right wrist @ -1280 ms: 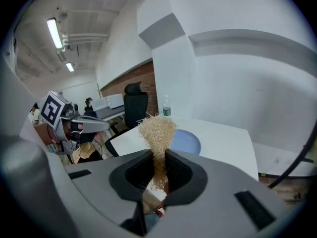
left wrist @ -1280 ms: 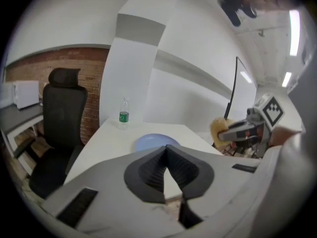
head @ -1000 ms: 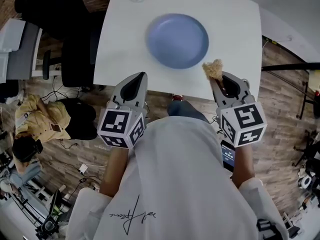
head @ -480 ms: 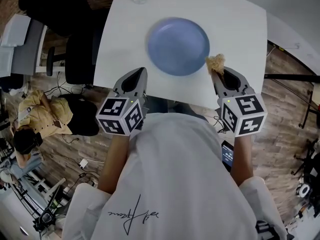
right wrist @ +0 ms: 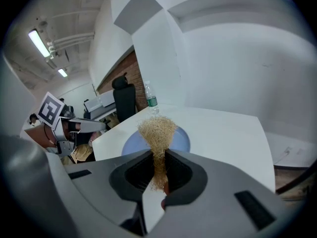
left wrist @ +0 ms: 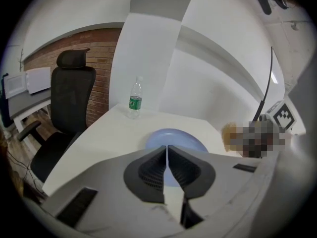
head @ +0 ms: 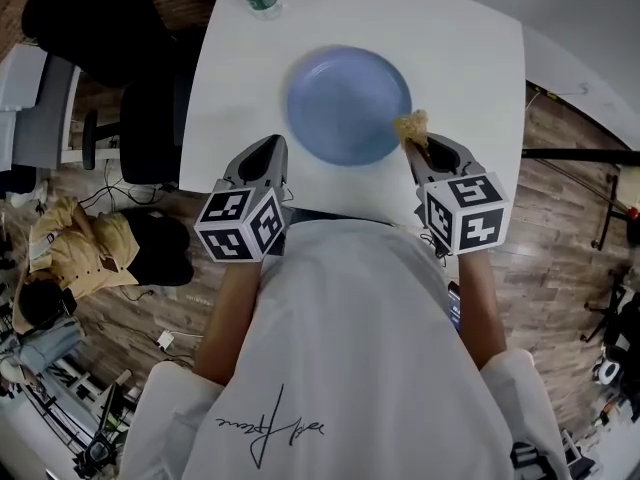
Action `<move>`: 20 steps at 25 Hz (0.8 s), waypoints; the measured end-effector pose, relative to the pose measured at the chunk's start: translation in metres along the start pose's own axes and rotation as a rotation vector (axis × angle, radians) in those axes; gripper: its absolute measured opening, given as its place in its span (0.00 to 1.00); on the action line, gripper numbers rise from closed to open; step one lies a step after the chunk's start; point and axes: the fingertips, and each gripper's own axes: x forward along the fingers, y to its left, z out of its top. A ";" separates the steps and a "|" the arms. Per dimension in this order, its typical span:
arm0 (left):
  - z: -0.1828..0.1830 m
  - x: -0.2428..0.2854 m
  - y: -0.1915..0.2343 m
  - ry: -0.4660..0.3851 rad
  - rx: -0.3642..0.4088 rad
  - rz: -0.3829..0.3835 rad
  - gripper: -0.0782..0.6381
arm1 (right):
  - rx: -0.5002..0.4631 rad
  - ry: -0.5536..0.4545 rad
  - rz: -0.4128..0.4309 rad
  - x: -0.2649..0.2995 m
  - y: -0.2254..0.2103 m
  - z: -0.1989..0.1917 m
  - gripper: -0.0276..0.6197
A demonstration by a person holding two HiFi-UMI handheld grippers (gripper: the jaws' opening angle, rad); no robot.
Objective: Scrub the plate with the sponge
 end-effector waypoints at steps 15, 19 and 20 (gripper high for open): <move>-0.017 0.043 0.028 0.102 -0.082 0.017 0.15 | 0.062 0.123 -0.001 0.063 -0.010 -0.006 0.11; -0.020 0.054 0.040 0.133 -0.082 0.035 0.15 | 0.072 0.133 -0.021 0.075 -0.013 0.000 0.11; -0.021 0.056 0.042 0.141 -0.086 0.038 0.15 | 0.074 0.136 -0.024 0.077 -0.014 0.002 0.11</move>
